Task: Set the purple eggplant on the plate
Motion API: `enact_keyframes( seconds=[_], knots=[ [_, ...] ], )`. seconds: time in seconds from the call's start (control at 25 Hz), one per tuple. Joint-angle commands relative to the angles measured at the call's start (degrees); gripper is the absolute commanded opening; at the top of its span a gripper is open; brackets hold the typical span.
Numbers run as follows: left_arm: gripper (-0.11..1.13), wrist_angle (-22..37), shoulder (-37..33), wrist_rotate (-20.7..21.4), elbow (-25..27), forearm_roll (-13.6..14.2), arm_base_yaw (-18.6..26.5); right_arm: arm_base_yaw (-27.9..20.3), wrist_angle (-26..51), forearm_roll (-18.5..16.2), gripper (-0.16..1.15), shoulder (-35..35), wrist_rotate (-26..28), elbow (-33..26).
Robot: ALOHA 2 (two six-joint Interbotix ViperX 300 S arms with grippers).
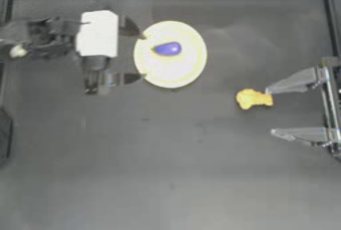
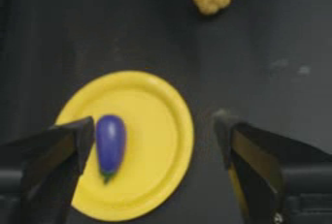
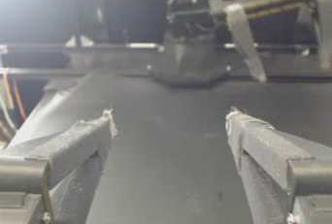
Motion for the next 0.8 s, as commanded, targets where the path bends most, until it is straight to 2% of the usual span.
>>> enact_keyframes(
  seconds=[0.04, 0.44, 0.8],
  knots=[
    [1.00, -3.87, -5.45, 0.00, 2.90, -2.46, -0.70, -0.09, -0.26, 0.18, 0.99, 0.26, -0.09, -0.88],
    [0.92, -8.53, -14.77, 0.00, 11.87, -9.67, -4.39, -0.09, -0.26, 0.18, 0.99, 0.26, -0.26, -0.97],
    [0.92, -14.24, -21.01, -0.09, 19.16, -13.62, -7.56, -0.18, -0.26, -0.09, 0.99, 0.26, -0.44, -0.97]
  ],
)
